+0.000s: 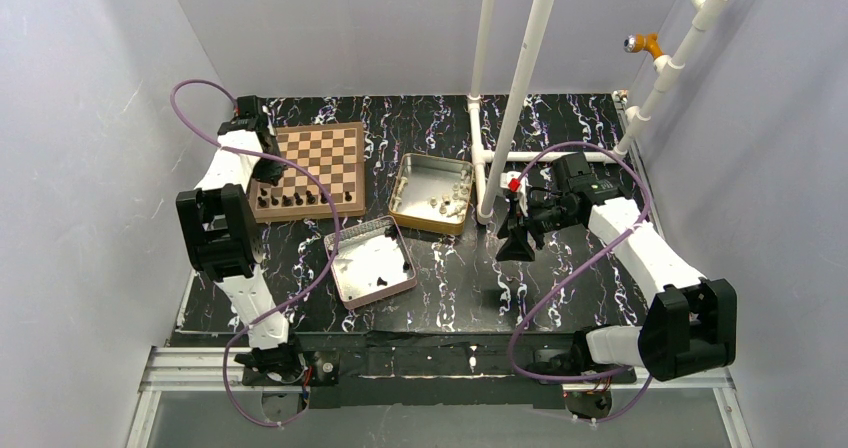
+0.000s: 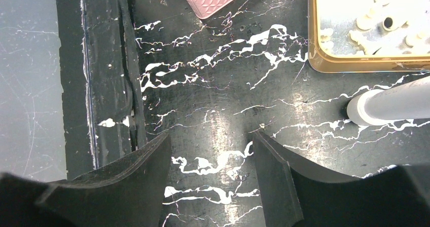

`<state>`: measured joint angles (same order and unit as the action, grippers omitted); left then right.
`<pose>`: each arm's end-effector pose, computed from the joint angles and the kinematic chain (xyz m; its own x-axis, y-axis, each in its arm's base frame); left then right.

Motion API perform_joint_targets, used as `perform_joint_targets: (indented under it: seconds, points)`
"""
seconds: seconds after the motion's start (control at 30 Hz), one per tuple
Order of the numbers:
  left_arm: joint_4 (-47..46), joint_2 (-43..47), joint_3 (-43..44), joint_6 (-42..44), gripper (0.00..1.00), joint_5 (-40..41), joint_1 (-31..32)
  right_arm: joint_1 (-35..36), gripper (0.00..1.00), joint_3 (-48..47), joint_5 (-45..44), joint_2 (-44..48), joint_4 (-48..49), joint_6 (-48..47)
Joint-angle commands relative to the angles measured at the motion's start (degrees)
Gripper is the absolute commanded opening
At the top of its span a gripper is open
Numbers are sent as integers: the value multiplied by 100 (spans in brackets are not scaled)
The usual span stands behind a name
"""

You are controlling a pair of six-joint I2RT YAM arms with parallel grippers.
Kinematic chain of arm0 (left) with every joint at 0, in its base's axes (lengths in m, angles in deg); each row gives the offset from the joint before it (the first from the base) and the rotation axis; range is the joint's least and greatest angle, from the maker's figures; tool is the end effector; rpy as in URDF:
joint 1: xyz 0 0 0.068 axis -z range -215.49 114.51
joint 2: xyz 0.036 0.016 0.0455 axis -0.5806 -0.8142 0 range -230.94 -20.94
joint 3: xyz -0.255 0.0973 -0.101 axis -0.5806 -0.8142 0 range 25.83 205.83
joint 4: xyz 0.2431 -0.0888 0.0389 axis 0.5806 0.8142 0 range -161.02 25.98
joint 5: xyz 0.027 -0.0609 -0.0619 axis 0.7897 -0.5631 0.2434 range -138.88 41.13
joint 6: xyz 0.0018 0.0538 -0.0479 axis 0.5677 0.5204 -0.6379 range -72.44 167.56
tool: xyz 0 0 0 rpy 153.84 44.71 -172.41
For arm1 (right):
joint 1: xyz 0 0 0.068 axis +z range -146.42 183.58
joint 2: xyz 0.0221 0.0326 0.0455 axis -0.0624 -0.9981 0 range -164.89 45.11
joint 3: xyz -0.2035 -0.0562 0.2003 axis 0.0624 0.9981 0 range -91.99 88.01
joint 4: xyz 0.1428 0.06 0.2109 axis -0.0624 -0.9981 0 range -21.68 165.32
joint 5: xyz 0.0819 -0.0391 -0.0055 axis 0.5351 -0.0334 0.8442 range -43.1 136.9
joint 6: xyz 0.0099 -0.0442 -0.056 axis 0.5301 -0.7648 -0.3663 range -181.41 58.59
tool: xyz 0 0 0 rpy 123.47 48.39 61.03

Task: Set up the chess pieces on the board

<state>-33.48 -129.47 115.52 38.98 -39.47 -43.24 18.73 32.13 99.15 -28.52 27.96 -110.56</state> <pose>0.4297 0.0683 0.2486 -0.7826 -0.2552 -0.5678 -0.3434 0.9377 0.0519 0.2180 0.1078 0.2670 -0.2087 -0.5363 -0.8178 -0.9771 0.1503 0.1508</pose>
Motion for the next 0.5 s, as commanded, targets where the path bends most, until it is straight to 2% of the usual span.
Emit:
perform_joint_targets:
  seconds: [0.0,0.47]
  points:
    - [19,-55,117,24,0,-93,-55,53,68,-276,113,-101,130,80]
    - [25,-400,286,41,0,-177,-204,57,68,-367,49,-231,95,83]
